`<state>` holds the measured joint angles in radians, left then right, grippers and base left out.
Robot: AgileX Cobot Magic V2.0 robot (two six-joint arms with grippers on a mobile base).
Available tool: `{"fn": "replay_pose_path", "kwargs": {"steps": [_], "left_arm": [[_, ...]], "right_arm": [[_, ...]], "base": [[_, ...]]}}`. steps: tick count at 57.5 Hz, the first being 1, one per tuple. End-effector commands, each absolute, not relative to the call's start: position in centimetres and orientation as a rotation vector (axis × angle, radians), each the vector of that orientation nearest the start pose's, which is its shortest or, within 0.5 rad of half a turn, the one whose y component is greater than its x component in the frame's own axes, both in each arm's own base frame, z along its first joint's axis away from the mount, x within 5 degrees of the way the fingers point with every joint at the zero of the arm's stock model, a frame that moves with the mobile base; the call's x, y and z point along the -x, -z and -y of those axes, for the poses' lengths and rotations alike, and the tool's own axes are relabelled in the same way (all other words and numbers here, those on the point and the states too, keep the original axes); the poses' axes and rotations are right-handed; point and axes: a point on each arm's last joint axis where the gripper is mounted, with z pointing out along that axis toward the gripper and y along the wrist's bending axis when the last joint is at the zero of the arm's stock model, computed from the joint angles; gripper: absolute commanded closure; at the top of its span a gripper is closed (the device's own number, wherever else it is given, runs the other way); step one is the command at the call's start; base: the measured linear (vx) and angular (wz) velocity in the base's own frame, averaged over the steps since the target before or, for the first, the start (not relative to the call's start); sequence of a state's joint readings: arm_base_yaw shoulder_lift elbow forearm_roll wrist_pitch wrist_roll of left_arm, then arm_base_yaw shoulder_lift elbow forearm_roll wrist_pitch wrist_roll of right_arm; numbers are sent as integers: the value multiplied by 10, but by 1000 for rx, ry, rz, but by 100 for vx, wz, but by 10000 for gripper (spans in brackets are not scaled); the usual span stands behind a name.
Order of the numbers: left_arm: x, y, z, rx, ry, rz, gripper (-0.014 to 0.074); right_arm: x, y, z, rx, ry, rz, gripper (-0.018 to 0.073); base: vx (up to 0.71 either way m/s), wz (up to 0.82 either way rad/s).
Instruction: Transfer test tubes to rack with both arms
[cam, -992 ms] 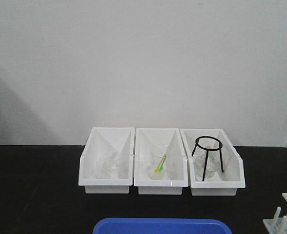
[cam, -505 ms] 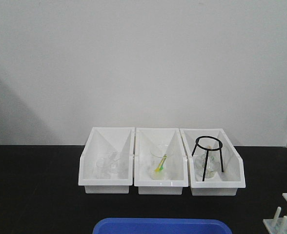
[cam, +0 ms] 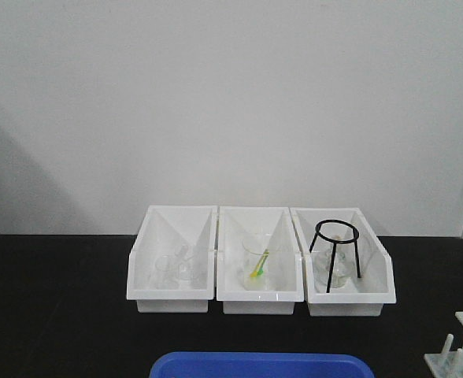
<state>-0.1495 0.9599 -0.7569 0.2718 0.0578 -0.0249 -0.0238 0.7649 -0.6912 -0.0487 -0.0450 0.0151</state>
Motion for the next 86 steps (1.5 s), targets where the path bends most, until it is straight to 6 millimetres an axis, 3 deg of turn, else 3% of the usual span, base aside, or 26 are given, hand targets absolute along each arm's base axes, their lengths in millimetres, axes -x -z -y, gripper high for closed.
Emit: {"fn": "replay_pose_path", "kwargs": {"steps": [1,7,18,23,28,35,43,57,73,86], "left_arm": [[-207,-373,32,-346,-92,-1596,-80],[-207,-374,32,-319,-63,-1589,-91],[-207,-359,29,-364,-123,-1687,-65],[-204,-337,28,-464,-206,-1749,-45],[-198,-302,27,-570,-260,-1819,-13],[-184,-261,29,-726,-277,-1818,27],[-177,-236,30,-808,-264,-1804,38],[-192,-238,8,-693,-319,-1826,38],[-222,-243,-11,-555,-300,-1788,38],[-238,-235,-11,-584,-276,-1767,38]], "right_arm": [[-161,-396,3,17,49,-1398,-58],[-160,-397,3,16,48,-1392,-110],[-161,-396,3,7,40,-1402,-83],[-161,-395,3,9,41,-1407,-54],[-161,-395,3,14,46,-1407,-16],[-161,-395,3,13,46,-1410,31],[-161,-395,3,13,46,-1417,71],[-162,-395,3,21,54,-1413,102],[-162,-394,3,46,85,-1424,102],[-163,-393,3,56,96,-1426,102]], "base": [[0,0],[0,0],[0,0],[0,0],[0,0],[0,0],[0,0],[0,0],[0,0],[0,0]]}}
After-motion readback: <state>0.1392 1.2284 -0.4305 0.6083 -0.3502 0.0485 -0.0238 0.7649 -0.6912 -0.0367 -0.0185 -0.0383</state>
